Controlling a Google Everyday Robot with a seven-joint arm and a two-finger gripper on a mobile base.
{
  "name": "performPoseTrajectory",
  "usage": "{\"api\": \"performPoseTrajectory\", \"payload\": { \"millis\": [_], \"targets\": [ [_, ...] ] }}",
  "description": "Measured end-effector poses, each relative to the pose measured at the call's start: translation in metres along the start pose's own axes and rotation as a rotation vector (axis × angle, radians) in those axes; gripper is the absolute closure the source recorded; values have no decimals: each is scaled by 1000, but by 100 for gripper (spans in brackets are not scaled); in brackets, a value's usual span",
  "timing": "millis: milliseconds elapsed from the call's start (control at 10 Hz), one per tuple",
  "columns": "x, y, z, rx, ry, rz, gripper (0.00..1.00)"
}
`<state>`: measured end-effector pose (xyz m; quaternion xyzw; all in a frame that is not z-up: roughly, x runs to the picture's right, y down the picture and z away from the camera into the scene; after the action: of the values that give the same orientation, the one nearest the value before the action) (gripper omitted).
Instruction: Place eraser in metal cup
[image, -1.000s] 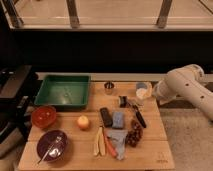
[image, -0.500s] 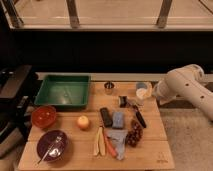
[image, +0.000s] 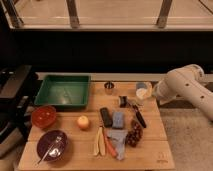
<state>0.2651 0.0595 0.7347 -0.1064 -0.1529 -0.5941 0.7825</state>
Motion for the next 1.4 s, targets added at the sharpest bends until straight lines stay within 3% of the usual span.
{"api": "performPoseTrajectory", "payload": {
  "millis": [1000,1200,1400],
  "targets": [
    [0,0,0,1,0,-1,38],
    [-3,-3,2,18,-15,-4,38],
    [-13,-28,14,56,-54,-30,38]
  ]
}}
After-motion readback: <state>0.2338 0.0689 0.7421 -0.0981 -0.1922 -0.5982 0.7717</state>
